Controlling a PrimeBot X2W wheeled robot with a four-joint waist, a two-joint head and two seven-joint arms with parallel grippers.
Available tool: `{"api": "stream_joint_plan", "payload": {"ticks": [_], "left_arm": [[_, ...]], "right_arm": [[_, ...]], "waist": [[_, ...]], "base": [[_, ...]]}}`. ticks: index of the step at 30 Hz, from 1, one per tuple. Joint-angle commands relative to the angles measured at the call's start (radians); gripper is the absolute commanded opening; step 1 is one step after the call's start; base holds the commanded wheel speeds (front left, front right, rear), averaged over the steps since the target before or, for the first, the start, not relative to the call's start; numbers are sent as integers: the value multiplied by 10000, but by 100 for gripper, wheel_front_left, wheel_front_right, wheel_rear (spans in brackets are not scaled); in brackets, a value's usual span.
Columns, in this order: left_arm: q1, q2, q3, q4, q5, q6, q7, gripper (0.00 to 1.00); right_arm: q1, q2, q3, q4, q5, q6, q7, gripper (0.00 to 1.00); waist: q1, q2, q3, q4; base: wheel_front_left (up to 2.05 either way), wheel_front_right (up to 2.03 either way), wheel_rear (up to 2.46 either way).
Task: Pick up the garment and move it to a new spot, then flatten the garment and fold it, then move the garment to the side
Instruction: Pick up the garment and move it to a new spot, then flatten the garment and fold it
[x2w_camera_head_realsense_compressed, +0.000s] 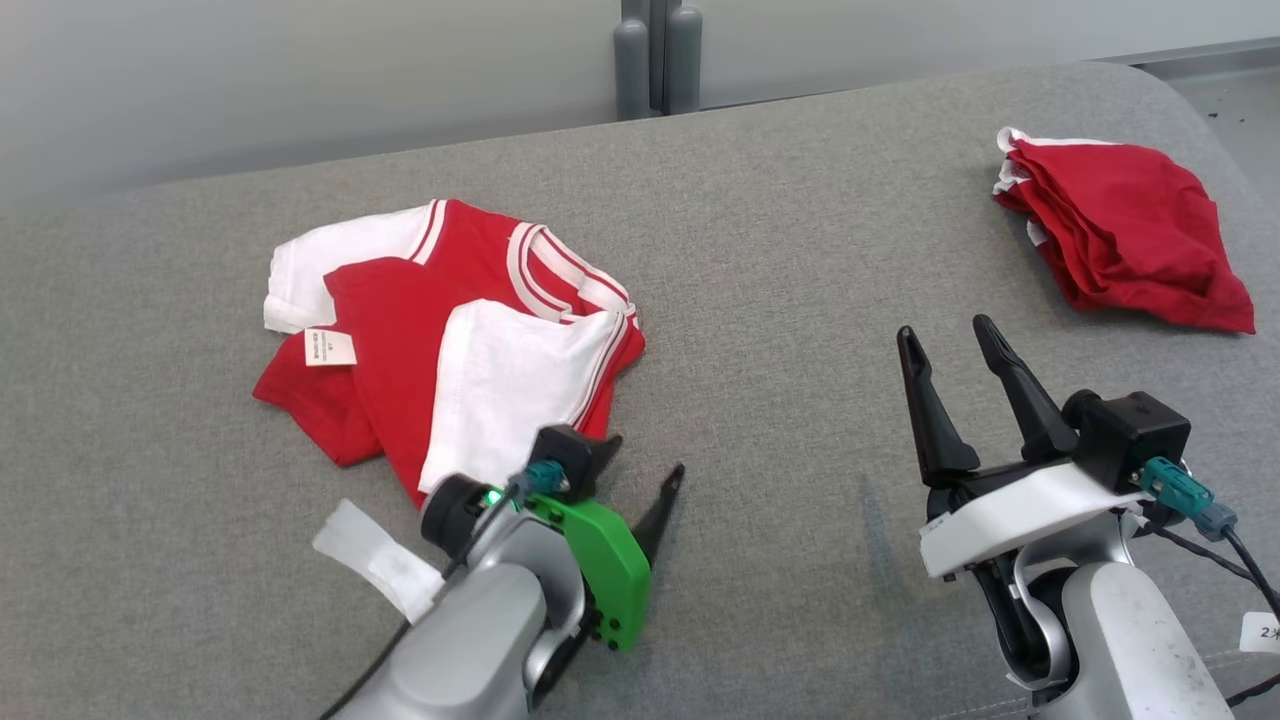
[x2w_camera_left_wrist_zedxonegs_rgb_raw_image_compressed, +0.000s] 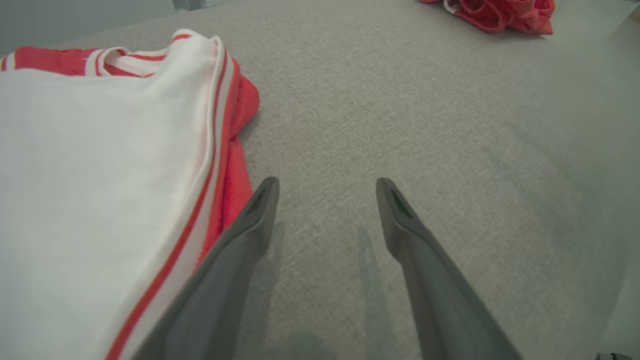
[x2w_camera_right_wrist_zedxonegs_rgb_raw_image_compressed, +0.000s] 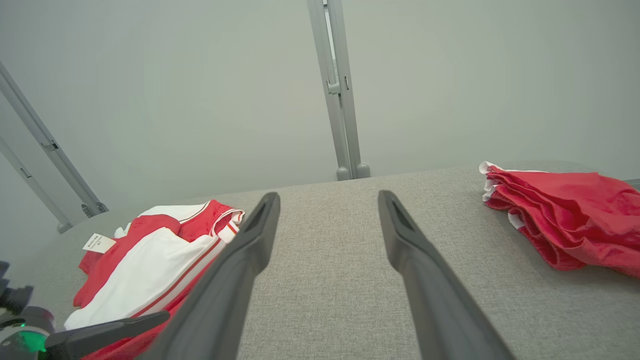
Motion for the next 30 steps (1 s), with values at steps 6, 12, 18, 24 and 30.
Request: {"api": "stream_joint_plan", "payload": {"ticks": [6, 12, 18, 24, 30], "left_arm": [[691, 22, -1249, -1138, -1293, 451, -138, 100], [168, 28, -1191, -1044, -1833, 1131, -715, 100], [-369, 288, -493, -19, -2195, 1272, -951, 100], [-918, 573, 573, 1150, -3083, 1341, -981, 100], [-1407, 799, 1198, 2062, -3684, 1088, -861, 100]], "right_arm": [[304, -29, -67, -70, -84, 1, 116, 100], [519, -31, -244, -198, -164, 1, 200, 100], [561, -29, -230, -349, -84, 1, 249, 100], [232, -29, -214, -754, -145, 1, 207, 100], [4, -29, -291, -1030, -224, 1, 206, 100]], "waist": [[1, -1, -415, 33], [1, -1, -635, 256], [1, -1, -647, 317], [1, -1, -120, -84], [1, -1, 447, -509]], "base": [[0, 0, 0], [0, 0, 0], [0, 0, 0], [0, 0, 0], [0, 0, 0]]}}
